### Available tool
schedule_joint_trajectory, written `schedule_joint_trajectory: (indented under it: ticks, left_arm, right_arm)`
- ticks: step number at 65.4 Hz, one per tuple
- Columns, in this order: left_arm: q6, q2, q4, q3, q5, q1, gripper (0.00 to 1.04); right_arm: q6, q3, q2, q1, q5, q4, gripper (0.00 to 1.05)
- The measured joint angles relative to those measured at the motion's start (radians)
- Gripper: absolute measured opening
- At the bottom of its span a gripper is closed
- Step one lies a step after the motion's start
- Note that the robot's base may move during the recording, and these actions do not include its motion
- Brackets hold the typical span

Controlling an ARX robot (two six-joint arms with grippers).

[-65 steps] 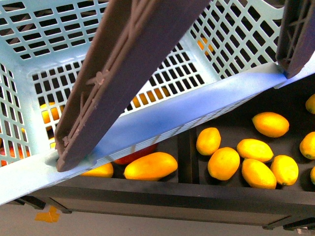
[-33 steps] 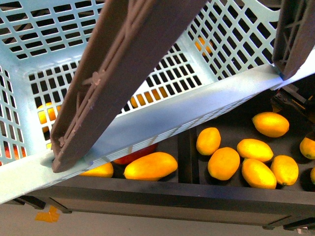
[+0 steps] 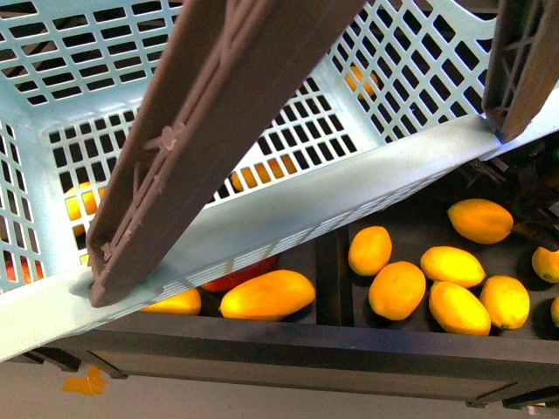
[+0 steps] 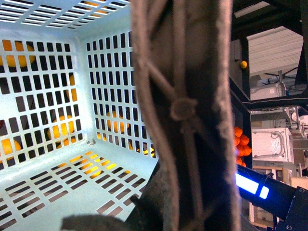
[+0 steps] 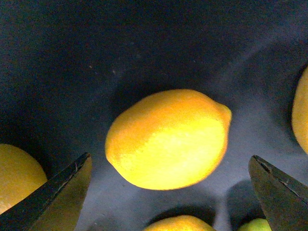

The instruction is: Pick lemon and mango into basket

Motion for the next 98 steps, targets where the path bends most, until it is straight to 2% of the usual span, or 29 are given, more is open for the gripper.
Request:
schedule_joint_trajectory:
  ticks: [52, 60, 67, 84, 98]
  left_arm:
    - [0.0, 0.0, 0.0, 0.0, 0.0, 0.0, 0.04]
    - [0.0, 0.0, 0.0, 0.0, 0.0, 0.0, 0.04]
    - [0.0, 0.0, 0.0, 0.0, 0.0, 0.0, 0.04]
    - [0.0, 0.0, 0.0, 0.0, 0.0, 0.0, 0.04]
    - [0.0, 0.0, 0.0, 0.0, 0.0, 0.0, 0.04]
  right_arm:
    - [0.043, 0.152, 0.114, 0.021, 0.006, -0.087, 0.96]
    - [0.05, 0.152, 0.117, 0.026, 0.008, -0.09, 0.84]
    - [0.05, 0.151, 0.117, 0.026, 0.006, -0.09, 0.8]
    - [0.052, 0.094, 0.095, 0.016, 0.0, -0.05, 0.8]
    - [0.021, -0.052, 0.008, -0.011, -0.029, 0.028, 0.8]
